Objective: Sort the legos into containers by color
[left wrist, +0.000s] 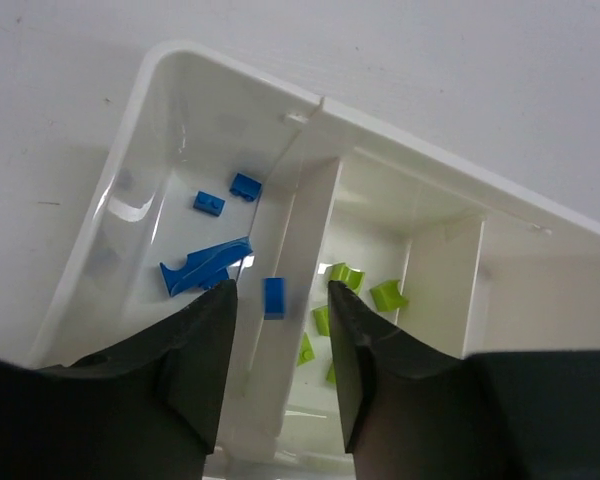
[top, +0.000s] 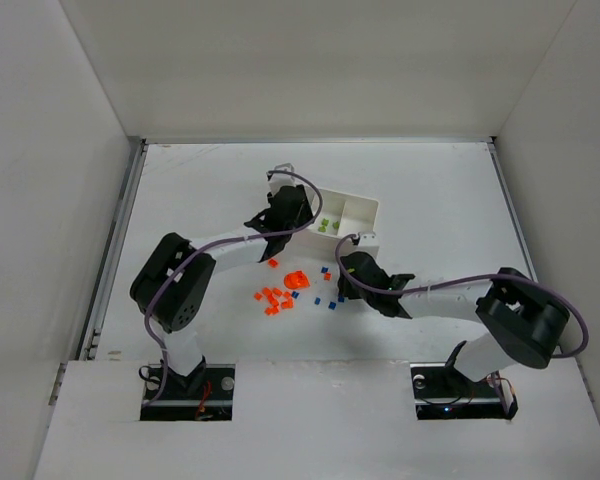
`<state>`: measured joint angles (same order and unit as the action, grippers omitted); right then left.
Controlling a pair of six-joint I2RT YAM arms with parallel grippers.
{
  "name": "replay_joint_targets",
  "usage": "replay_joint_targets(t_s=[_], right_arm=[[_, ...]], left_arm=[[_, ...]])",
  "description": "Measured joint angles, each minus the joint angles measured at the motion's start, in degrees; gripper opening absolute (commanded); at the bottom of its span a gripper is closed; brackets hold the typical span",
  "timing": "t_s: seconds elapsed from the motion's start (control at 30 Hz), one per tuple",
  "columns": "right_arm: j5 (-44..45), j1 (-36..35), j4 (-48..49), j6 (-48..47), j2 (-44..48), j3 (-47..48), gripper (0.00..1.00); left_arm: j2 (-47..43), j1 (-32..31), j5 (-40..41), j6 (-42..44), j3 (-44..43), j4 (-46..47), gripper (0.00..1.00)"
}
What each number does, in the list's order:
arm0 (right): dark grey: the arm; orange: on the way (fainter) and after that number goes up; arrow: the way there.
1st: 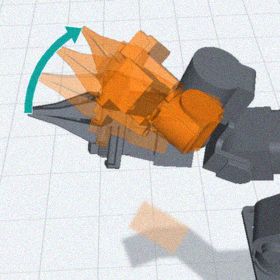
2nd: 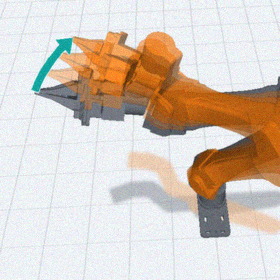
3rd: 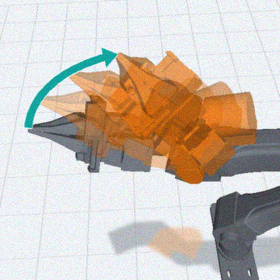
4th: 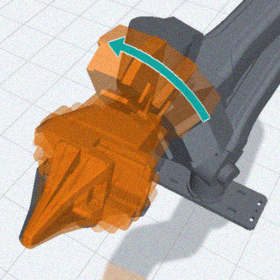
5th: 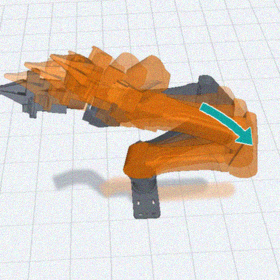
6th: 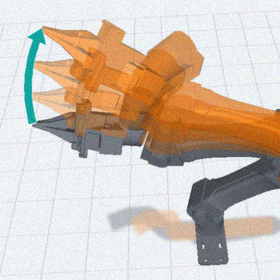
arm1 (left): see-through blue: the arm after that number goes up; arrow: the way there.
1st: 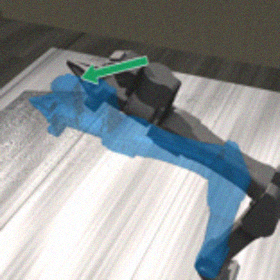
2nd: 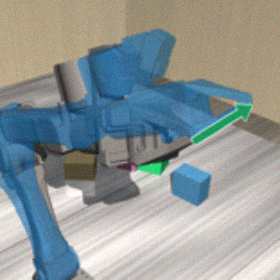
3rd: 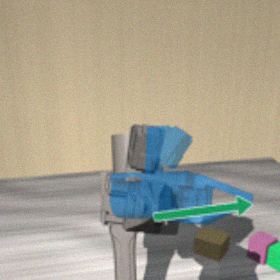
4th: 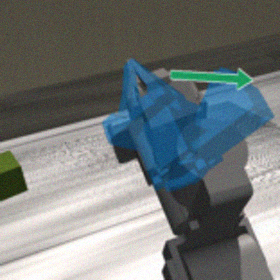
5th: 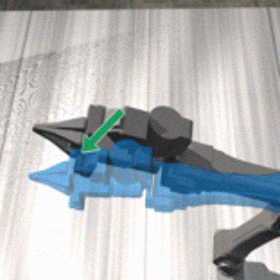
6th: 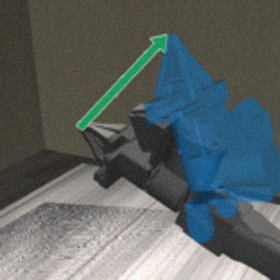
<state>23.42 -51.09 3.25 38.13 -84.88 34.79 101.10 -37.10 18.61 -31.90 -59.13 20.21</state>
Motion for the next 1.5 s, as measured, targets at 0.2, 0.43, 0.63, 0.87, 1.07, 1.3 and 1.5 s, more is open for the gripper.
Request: replay_joint_targets(t_s=[0.2, 0.43, 0.63, 0.87, 1.07, 1.3, 1.5], right_arm=[[0.79, 0.02, 1.77, -0.44, -1.86, 0.83, 0.38], [1.36, 0.02, 2.93, -0.83, -2.97, 1.22, 0.28], [1.68, 0.02, 3.32, -0.83, -3.43, 1.51, 0.21], [1.7, 0.02, -0.92, -0.87, 0.83, 1.46, 0.21], [1.66, 0.02, -4.42, -1.88, 9.25, 2.75, 0.21], [0.61, 3.93, -5.46, -5.2, 9.33, 11.87, 0.21], [-0.57, 8.66, -2.45, -7.48, -2.8, 24.59, 0.24]], left_arm=[[-2.14, -0.81, 0.9, 0.87, 1.11, -0.13, 0.41], [-15.96, -6.23, 1.92, 1.07, 11.02, 1.01, 0.39], [-25.92, -14.05, 4.11, 0.79, 23.1, 0.57, 0.39], [-32.11, -24.13, 6.84, -0.98, 29.68, -3.93, 0.39], [-31.47, -29.18, 8.63, -1.53, 29.68, -4.15, 0.39], [-26.64, -31.52, 10.97, -1.86, 29.73, -4.59, 0.39], [-25.29, -32.06, 12.07, -2.86, 31.06, -4.15, 0.39]])
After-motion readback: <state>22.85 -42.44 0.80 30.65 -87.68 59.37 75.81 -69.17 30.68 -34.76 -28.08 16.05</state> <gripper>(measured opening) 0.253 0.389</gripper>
